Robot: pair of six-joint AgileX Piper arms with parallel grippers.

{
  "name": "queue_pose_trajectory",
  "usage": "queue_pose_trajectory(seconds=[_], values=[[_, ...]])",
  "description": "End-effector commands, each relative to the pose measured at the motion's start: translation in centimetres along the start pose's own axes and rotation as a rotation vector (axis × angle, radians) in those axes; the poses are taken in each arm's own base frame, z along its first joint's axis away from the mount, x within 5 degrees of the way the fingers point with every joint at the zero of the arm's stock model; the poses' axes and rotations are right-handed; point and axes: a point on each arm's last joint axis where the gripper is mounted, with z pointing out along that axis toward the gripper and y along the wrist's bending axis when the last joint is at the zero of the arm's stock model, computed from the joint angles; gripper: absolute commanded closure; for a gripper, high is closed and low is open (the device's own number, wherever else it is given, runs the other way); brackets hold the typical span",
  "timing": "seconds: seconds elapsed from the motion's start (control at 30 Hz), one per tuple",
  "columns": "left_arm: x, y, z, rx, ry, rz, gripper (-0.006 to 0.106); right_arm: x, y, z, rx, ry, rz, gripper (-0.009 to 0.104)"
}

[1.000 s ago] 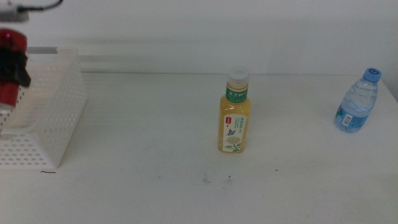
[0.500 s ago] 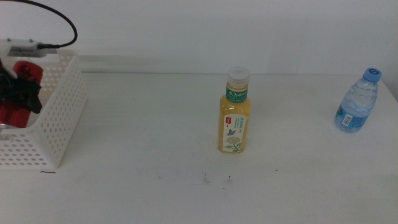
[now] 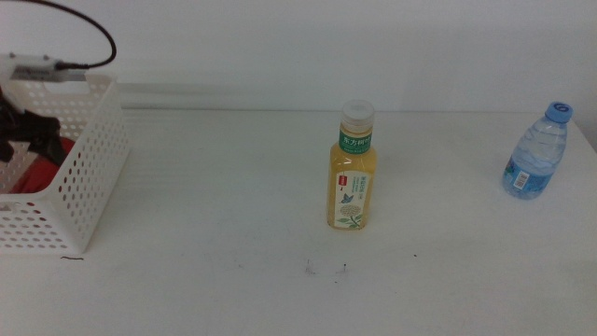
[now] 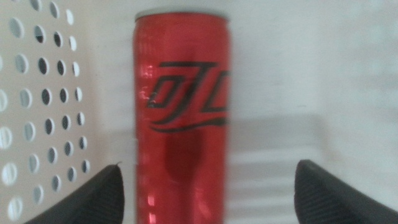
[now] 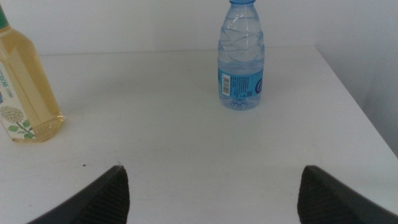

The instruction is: Use arms to grab the bottles and put them into the dustbin to the left of the table.

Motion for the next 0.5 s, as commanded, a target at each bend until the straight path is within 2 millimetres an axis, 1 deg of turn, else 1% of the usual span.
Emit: queue_pose_trajectory(seconds=[0.0,0.1,0.17,0.23,0.33,0.4,0.47], values=[[-0.6,-1.6,-3.0,0.001,-0.047,-0.006,0.007,0.0,-0.1,0.0,0.009,-0.016,-0.011,0.002],[-1.0,-4.7,-6.7,0.001,-0.105,0.054,0.007,0.0,-0.1,0.0,0.009,-0.016,-0.011,0.002],[-1.1,-7.6,-9.2,-0.006,-0.146,0.094,0.007,0.0,-0.1,0.0,0.009,-0.016,-0.011,0.002],[-0.6,-10.5,-11.2,-0.010,-0.186,0.130,0.007,0.0,-0.1,0.0,0.009,-0.016,-0.011,0.002],[0.8,-15.0,-13.5,0.008,-0.310,0.214,0.007,0.0,-0.1,0.0,0.009,-0.016,-0.011,0.002],[2.4,-17.6,-14.8,0.024,-0.401,0.272,0.007,0.0,-0.1,0.0,0.009,-0.016,-0.011,0.002],[4.4,-20.3,-15.4,0.059,-0.486,0.308,0.007,0.0,-0.1,0.0,0.009,-0.016,-0.011,0.002]])
